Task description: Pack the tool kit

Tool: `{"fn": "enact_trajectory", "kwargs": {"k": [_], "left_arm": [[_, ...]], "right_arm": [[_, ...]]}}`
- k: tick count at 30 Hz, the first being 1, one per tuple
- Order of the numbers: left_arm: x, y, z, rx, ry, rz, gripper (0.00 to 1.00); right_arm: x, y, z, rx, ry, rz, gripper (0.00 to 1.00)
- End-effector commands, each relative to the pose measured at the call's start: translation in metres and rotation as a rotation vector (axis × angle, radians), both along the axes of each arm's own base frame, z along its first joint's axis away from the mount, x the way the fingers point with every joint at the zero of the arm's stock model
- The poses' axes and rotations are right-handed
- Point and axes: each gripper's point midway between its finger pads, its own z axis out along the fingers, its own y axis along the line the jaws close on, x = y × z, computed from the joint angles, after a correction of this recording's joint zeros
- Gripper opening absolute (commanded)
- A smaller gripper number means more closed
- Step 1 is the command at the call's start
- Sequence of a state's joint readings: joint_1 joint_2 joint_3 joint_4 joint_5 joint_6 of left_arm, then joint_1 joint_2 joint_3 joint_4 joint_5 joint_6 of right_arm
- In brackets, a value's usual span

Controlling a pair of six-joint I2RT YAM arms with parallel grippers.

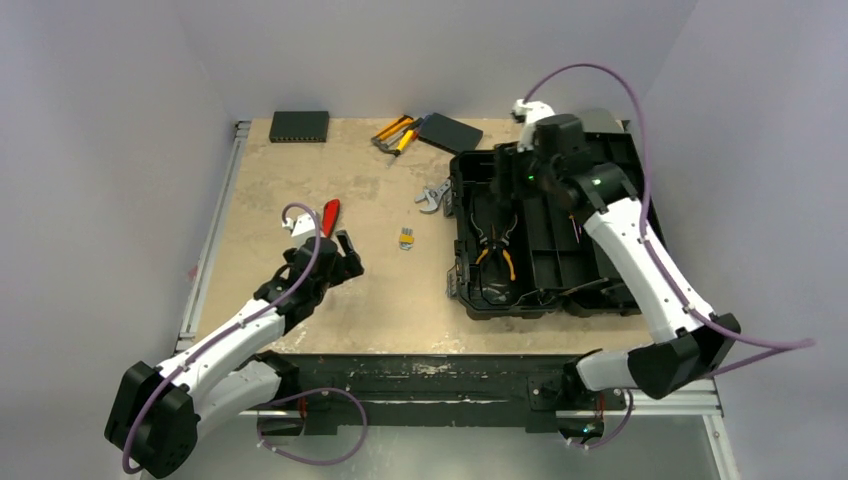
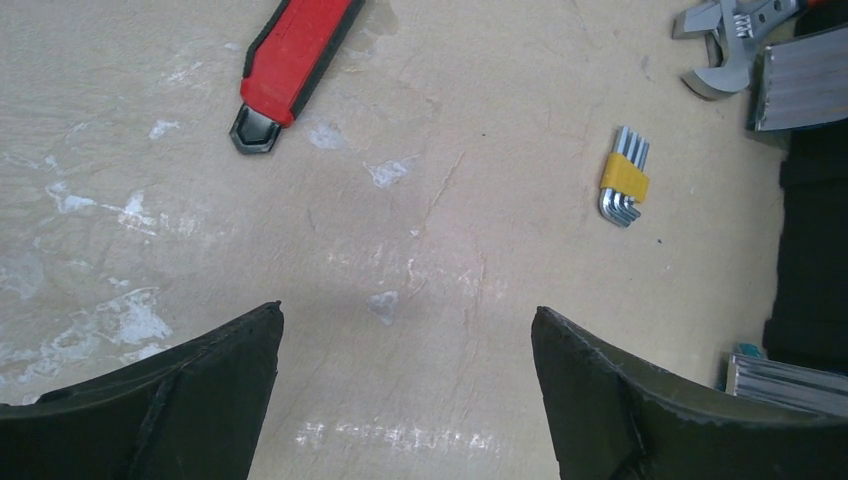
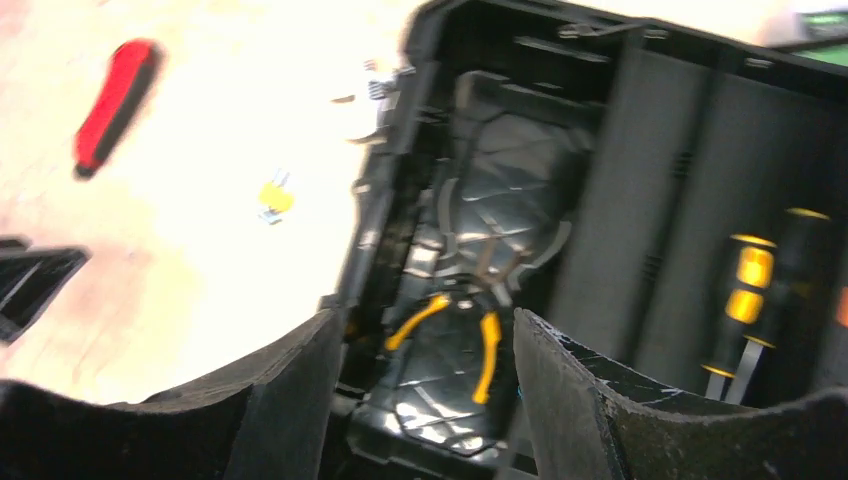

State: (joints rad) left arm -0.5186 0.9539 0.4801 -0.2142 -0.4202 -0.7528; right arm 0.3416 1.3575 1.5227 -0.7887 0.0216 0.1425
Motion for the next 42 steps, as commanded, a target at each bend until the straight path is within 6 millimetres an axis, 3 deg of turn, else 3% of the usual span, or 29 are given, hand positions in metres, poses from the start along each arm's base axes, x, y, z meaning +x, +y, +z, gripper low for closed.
{"fn": "enact_trajectory", "kwargs": {"k": [1, 5, 8, 12, 17, 23, 30, 38, 39, 42], "left_arm": [[0.013, -0.014, 0.026, -0.030, -0.080, -0.060, 0.92], [0.012, -0.004, 0.031, -0.005, -0.094, -0.026, 0.92], [0.012, 0.005, 0.032, 0.016, -0.098, 0.006, 0.93], [0.014, 0.018, 0.028, 0.009, -0.080, 0.050, 0.94], [0.018, 0.027, 0.024, 0.011, -0.060, 0.077, 0.96], [0.030, 0.039, 0.032, 0.048, -0.025, 0.096, 1.00], [0.064, 0.050, 0.022, 0.082, 0.091, 0.082, 0.99], [0.096, 0.035, -0.029, 0.057, 0.384, -0.036, 0.94], [0.097, 0.036, -0.034, 0.065, 0.414, -0.037, 0.93], [0.100, 0.036, -0.041, 0.062, 0.461, -0.043, 0.74]], "right_arm": [[0.000, 0.067, 0.017, 0.041, -0.062, 0.092, 0.61], [-0.002, 0.134, 0.003, 0.047, -0.070, 0.113, 0.63], [0.002, 0.176, -0.018, 0.086, -0.073, 0.041, 0.65], [0.007, 0.211, -0.046, 0.090, -0.077, -0.085, 0.69], [0.017, 0.247, -0.072, 0.100, -0.023, -0.060, 0.74], [0.036, 0.258, -0.092, 0.034, 0.047, -0.082, 0.75], [0.029, 0.246, -0.072, 0.106, -0.002, -0.075, 0.73], [0.018, 0.223, -0.054, 0.105, -0.041, -0.049, 0.73], [0.017, 0.222, -0.053, 0.115, -0.044, -0.043, 0.73], [0.013, 0.219, -0.048, 0.137, -0.047, -0.028, 0.73]]}}
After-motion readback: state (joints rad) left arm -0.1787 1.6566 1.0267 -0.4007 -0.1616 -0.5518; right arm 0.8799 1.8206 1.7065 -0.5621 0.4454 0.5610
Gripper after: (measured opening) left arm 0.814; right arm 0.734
